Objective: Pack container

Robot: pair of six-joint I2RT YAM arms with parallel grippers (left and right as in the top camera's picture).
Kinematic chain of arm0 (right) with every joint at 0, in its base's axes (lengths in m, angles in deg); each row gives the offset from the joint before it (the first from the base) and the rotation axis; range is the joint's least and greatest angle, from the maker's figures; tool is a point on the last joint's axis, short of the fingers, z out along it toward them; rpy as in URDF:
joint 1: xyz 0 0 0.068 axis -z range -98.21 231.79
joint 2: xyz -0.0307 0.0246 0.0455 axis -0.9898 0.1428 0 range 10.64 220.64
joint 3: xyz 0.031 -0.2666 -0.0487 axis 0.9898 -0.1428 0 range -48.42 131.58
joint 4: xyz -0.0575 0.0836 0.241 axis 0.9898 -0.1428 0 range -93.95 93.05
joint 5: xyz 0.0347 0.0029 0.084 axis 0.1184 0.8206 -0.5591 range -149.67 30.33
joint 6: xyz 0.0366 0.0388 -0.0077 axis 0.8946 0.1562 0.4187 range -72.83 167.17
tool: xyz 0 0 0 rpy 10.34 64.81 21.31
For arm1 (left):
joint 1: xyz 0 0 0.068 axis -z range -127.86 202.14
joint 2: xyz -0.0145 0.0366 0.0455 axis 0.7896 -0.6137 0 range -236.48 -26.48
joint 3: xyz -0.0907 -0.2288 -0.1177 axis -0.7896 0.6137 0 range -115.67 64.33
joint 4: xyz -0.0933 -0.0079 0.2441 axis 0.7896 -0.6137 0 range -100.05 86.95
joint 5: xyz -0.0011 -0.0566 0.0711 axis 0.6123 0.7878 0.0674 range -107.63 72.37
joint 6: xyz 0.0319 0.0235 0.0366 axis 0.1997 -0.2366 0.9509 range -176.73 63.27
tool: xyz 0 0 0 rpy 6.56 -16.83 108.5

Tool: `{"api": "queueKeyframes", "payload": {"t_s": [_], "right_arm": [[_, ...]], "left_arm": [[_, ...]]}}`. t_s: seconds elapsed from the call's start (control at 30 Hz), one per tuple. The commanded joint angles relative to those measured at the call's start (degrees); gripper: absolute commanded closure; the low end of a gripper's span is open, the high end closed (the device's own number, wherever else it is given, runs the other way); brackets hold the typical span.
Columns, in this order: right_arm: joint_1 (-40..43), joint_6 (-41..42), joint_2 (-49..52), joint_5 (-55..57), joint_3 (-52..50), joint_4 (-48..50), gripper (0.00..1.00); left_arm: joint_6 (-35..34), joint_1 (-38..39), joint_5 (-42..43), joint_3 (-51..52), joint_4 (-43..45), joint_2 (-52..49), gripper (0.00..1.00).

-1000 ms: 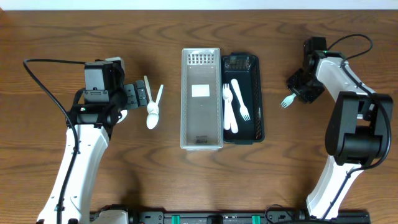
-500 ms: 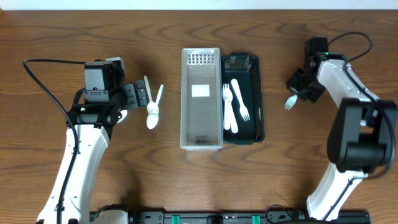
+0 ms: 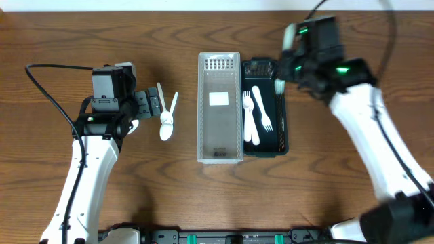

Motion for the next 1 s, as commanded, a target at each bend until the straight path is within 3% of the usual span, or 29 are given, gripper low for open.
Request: {"api": "queueKeyframes", "payload": {"t_s": [0.0,0.1,0.17,0.23,0.37,0.57,0.7,0.83,0.97], "right_arm": [[-3.19,-1.51,6.88,-1.33,-3.23,-0.79,0.99],[-5.64,-2.21,11.04,-1.4,-3.58,-0.63,0.95],[-6.62,-3.63,12.11,-1.36,-3.58,0.68,0.75],[-6.84,-3.69,12.11,-1.4,-3.52,2.38,0.46],[-5.03,-3.65,9.68,-1.31,-1.46,2.64,0.26],[5.9,-2.89,3.15,-0.5,-0.87,1.99,0.14],[16.57,-2.73,1.77,-0.7,-0.87,-0.2,0.14],[24.06,-2.78,1.97,-1.6,-0.87,-3.5,0.15],[27.93,-2.8,1.97,-1.57,-0.87,-5.46,0.15]], "left_arm": [[0.35,-0.24,-0.48,-1.01,0.04,-0.2,0.02],[0.31,-0.22,-0.46,-1.01,0.02,-0.2,0.02],[-0.5,-0.22,-0.44,-1.01,0.0,-0.2,0.02],[-1.42,-0.22,-0.28,-1.01,-0.87,-0.2,0.02],[-7.3,-0.22,-0.04,-1.01,-3.39,-0.2,0.02],[-4.7,-0.17,0.44,-2.54,-8.22,-0.2,0.02],[-3.5,-0.17,-10.38,-9.88,-16.9,-1.25,0.02],[-1.95,-0.17,-9.86,-19.08,-22.53,-4.59,0.02],[-1.99,-0.17,-6.14,-22.36,-21.57,-5.73,0.02]]}}
